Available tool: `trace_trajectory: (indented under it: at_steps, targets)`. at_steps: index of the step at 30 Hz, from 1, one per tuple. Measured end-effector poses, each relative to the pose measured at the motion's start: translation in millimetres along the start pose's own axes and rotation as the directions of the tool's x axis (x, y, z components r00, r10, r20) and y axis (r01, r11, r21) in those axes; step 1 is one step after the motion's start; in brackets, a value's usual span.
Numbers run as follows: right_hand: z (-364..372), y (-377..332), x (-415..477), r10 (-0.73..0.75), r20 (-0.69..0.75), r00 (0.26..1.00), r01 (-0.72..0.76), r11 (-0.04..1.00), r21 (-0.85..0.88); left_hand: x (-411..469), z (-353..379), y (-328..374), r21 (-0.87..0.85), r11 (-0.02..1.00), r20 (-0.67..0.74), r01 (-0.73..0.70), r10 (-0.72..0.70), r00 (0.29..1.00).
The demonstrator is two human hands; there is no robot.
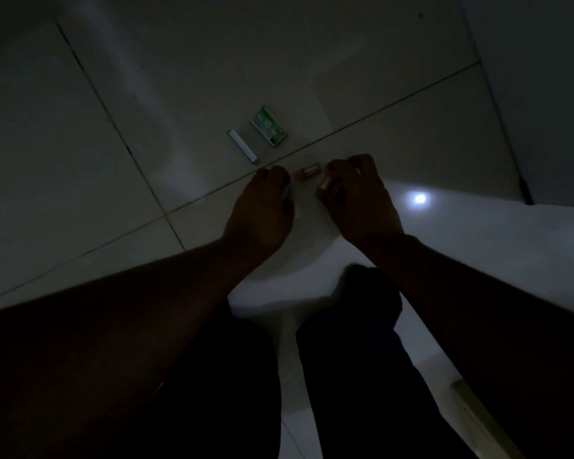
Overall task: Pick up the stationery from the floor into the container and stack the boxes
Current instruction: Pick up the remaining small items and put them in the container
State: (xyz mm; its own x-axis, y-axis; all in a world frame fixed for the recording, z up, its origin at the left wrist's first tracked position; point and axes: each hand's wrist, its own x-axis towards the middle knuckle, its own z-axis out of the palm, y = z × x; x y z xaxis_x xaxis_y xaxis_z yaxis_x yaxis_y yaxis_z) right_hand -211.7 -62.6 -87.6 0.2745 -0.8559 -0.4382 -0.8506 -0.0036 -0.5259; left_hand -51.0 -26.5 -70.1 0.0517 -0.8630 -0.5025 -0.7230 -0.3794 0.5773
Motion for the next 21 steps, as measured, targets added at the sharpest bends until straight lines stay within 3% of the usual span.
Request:
trace_trajectory:
  at_steps: [6,11,13,16,21]
  targets:
    - [-1.1,18.3,-8.9,0.009,-0.089,0.996,-0.003,0.998,0.069,32.9,-4.9,23.6,0.043,0.978,0.017,-0.205,0.205,0.979]
    - [-0.7,23.5,-15.5,-0.001,-0.103,0.995,0.009,0.997,0.078,56.8,1.8,15.7,0.305,0.866,0.338,-0.397,0.291,0.895]
    - [0.4,23.1,-16.0,0.01,-0.111,0.994,-0.001,0.997,0.08,61.6,0.1,12.5,0.416,0.788,0.391,-0.453,0.295,0.872]
    - [2.9,21.1,-16.7,0.038,-0.133,0.99,-0.025,0.995,0.094,62.9,-3.2,9.3,0.461,0.764,0.369,-0.453,0.3,0.88]
    - [4.8,18.7,-19.4,0.029,-0.107,0.994,-0.018,0.995,0.101,58.5,-2.9,15.0,0.39,0.836,0.328,-0.386,0.266,0.907]
